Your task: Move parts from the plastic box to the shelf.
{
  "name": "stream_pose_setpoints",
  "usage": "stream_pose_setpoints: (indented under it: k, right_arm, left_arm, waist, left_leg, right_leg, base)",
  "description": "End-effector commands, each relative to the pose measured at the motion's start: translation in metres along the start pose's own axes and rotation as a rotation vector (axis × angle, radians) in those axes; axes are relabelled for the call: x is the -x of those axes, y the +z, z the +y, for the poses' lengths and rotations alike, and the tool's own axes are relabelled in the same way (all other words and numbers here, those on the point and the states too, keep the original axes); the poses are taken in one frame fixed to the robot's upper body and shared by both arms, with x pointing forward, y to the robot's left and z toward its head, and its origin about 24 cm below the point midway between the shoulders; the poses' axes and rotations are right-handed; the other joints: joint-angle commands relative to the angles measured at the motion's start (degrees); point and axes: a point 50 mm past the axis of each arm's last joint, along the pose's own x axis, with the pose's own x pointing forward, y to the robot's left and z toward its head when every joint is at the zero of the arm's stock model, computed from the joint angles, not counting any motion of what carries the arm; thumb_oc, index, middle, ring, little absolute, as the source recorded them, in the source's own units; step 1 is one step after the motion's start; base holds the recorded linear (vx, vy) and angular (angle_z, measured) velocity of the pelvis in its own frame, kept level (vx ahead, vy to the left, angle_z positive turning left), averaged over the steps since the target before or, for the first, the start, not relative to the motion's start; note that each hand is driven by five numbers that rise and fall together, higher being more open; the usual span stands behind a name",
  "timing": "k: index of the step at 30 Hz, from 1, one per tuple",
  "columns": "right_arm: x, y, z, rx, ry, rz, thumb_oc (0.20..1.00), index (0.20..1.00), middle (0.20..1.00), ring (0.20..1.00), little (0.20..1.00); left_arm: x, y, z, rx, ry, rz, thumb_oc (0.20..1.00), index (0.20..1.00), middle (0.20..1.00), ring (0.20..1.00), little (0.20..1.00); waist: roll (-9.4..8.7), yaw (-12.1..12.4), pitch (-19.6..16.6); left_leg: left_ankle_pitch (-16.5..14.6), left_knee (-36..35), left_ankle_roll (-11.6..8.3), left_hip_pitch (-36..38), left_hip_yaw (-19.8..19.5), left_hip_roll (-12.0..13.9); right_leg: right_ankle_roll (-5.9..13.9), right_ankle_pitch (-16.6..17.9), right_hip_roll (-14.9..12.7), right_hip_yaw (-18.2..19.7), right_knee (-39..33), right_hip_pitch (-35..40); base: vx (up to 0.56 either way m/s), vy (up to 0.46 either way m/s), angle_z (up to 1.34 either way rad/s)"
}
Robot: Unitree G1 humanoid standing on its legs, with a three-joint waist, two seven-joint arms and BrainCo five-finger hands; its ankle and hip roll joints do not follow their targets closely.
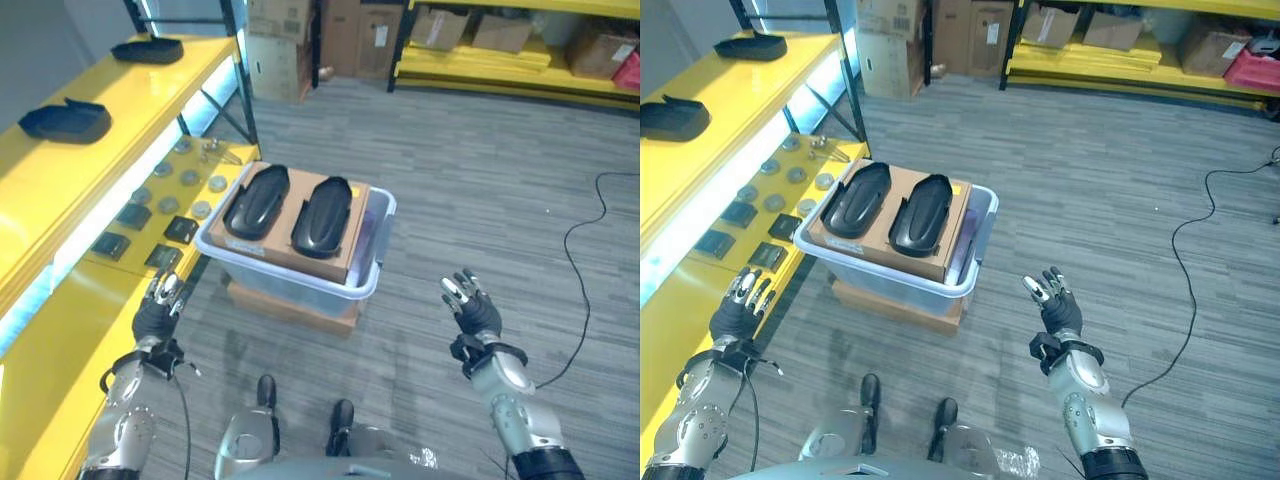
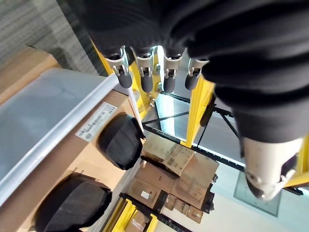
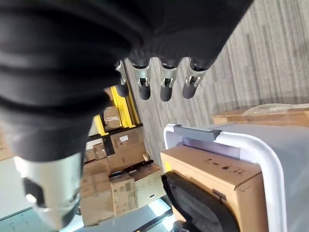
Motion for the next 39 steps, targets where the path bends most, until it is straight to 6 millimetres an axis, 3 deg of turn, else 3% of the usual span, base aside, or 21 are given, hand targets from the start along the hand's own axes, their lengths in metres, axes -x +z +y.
stream_pose_setpoints:
  k: [1, 7, 12, 15, 20, 22, 25, 30, 36, 37, 39]
  right_arm:
    - [0.0, 0.031, 0.008, -0.005, 0.046, -0.161, 1.0, 1.0, 1.0, 1.0, 1.0]
    - [0.004, 0.025, 0.005, 0.001, 0.014, -0.137, 1.0, 1.0, 1.0, 1.0, 1.0]
    - [0.008, 0.021, -0.005, 0.104, -0.071, -0.128, 1.0, 1.0, 1.0, 1.0, 1.0]
    - [0.001, 0.034, -0.016, 0.209, -0.172, -0.202, 1.0, 1.0, 1.0, 1.0, 1.0]
    - [-0.031, 0.101, -0.014, 0.272, -0.288, -0.462, 1.0, 1.0, 1.0, 1.0, 1.0]
    - [-0.045, 0.137, -0.01, 0.31, -0.35, -0.564, 1.0, 1.0, 1.0, 1.0, 1.0]
    - [-0.061, 0.166, -0.014, 0.315, -0.445, -0.612, 1.0, 1.0, 1.0, 1.0, 1.0]
    - [-0.075, 0.162, -0.037, 0.274, -0.562, -0.54, 1.0, 1.0, 1.0, 1.0, 1.0]
    - [-0.082, 0.155, -0.042, 0.265, -0.59, -0.488, 1.0, 1.0, 1.0, 1.0, 1.0]
    - [-0.082, 0.153, -0.042, 0.265, -0.591, -0.482, 1.0, 1.0, 1.0, 1.0, 1.0]
    - [-0.084, 0.15, -0.041, 0.269, -0.589, -0.466, 1.0, 1.0, 1.0, 1.0, 1.0]
  left_arm:
    - [-0.002, 0.034, -0.007, -0.02, -0.047, -0.147, 1.0, 1.0, 1.0, 1.0, 1.0]
    - [0.001, 0.034, -0.001, -0.036, -0.024, -0.143, 1.0, 1.0, 1.0, 1.0, 1.0]
    - [0.005, 0.036, 0.004, -0.06, -0.024, -0.144, 1.0, 1.0, 1.0, 1.0, 1.0]
    - [0.006, 0.039, 0.0, -0.081, -0.074, -0.137, 1.0, 1.0, 1.0, 1.0, 1.0]
    - [-0.005, 0.058, -0.029, -0.069, -0.253, -0.2, 1.0, 1.0, 1.0, 1.0, 1.0]
    - [-0.011, 0.071, -0.046, -0.052, -0.346, -0.238, 1.0, 1.0, 1.0, 1.0, 1.0]
    - [-0.015, 0.081, -0.061, -0.04, -0.418, -0.262, 1.0, 1.0, 1.0, 1.0, 1.0]
    - [-0.016, 0.075, -0.066, -0.067, -0.462, -0.237, 1.0, 1.0, 1.0, 1.0, 1.0]
    - [-0.015, 0.071, -0.064, -0.073, -0.462, -0.223, 1.0, 1.0, 1.0, 1.0, 1.0]
    - [-0.015, 0.07, -0.063, -0.076, -0.462, -0.219, 1.0, 1.0, 1.0, 1.0, 1.0]
    - [-0.015, 0.068, -0.062, -0.085, -0.465, -0.215, 1.0, 1.0, 1.0, 1.0, 1.0]
  waist:
    - [-0.12, 0.8, -0.6]
    - [-0.13, 1.1, -1.3]
    - [0.03, 1.4, -1.7]
    - [0.46, 2.3, -1.3]
    - [2.15, 4.8, 3.5]
    - [3.43, 6.0, 6.0]
    - [5.16, 7.8, 8.7]
    - [6.12, 10.6, 10.2]
    - [6.58, 12.2, 10.1]
    - [6.41, 12.4, 9.9]
    - [6.64, 12.9, 9.9]
  left_leg:
    - [3.3, 1.4, 0.54, 0.2, -1.3, -0.8]
    - [1.6, 1.1, 1.08, 2.2, -0.1, -1.5]
    - [1.5, -0.2, 1.34, 3.5, 0.6, -1.5]
    - [1.2, 1.2, 1.45, 2.0, 0.2, -1.5]
    - [0.8, 7.7, 1.38, -7.9, -1.8, -1.6]
    - [1.0, 10.4, 1.38, -13.0, -3.3, -2.0]
    - [1.5, 12.4, 1.45, -16.9, -4.8, -3.0]
    - [1.2, 13.4, 1.75, -18.4, -6.6, -5.1]
    - [0.7, 13.6, 1.84, -18.1, -7.2, -6.0]
    - [-0.6, 13.7, 1.49, -17.5, -7.5, -6.0]
    - [0.6, 13.3, 1.86, -17.6, -7.4, -6.3]
  right_leg:
    - [5.61, 2.8, -2.6, -1.6, -4.1, 5.8]
    - [6.16, 2.2, -3.7, -2.5, -3.3, 6.6]
    - [6.51, 2.1, -3.8, -2.6, -3.6, 7.4]
    - [6.53, 1.6, -4.1, -2.9, -2.3, 6.7]
    - [5.9, 0.3, -5.0, -4.4, 1.4, 1.5]
    - [5.57, -0.1, -5.3, -5.2, 3.4, -2.0]
    - [5.15, -0.5, -5.8, -6.6, 5.2, -4.4]
    - [4.98, -0.5, -6.4, -8.6, 4.6, -3.6]
    - [5.28, -0.5, -7.0, -9.3, 3.5, -2.0]
    - [5.66, -1.3, -6.8, -8.7, 3.3, -1.3]
    - [5.46, -0.4, -7.2, -9.6, 2.7, -1.0]
  base:
    - [0.12, 0.067, -0.6]
    - [0.17, 0.065, -0.02]
    - [0.19, 0.024, 0.07]
    - [0.17, 0.008, 0.06]
    - [-0.12, -0.02, 0.1]
    - [-0.24, -0.016, 0.13]
    - [-0.12, 0.008, 0.08]
    - [0.03, 0.013, 0.28]
    - [0.07, 0.029, 0.08]
    - [0.12, -0.007, 0.04]
    - [0.04, 0.042, 0.04]
